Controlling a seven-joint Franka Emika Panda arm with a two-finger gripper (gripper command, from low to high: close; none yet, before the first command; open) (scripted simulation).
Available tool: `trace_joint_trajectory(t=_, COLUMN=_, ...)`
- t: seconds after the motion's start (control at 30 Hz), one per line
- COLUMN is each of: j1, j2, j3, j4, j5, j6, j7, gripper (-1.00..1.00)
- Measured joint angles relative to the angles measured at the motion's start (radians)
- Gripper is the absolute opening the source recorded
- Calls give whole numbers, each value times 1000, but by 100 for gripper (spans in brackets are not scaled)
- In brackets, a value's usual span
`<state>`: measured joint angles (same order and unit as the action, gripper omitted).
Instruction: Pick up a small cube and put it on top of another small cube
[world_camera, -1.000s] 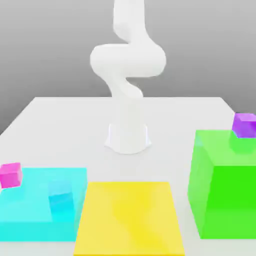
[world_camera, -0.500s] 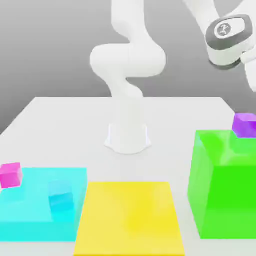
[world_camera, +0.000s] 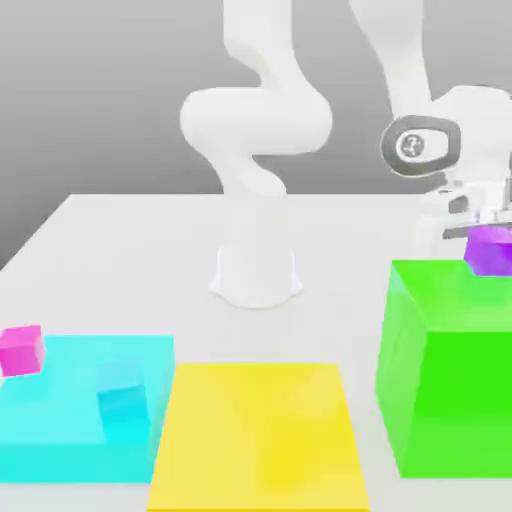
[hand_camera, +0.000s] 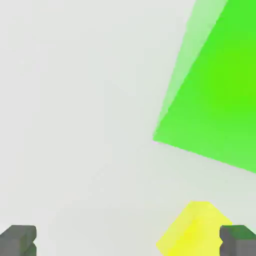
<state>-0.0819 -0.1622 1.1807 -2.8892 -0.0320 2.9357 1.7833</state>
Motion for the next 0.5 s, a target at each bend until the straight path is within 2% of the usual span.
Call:
trace_joint_trajectory(t=0.27, j1=-6, j2=73, j3=-105, j4=-22, j5=261, j6=-65, j7=133, gripper=0)
trace_joint_trajectory(t=0.3, j1=-11, j2=79, j3=-109, j4=-19, j5=270, j6=-69, j7=144, gripper=0)
trace_joint_trajectory(t=0.4, j1=-36, j2=101, j3=-105, j4=-5, j5=229, j6=-68, j7=190, gripper=0)
trace_joint_trajectory(t=0.5, j1=-69, j2=132, j3=-99, j4=8, j5=139, j6=-58, j7=260, gripper=0)
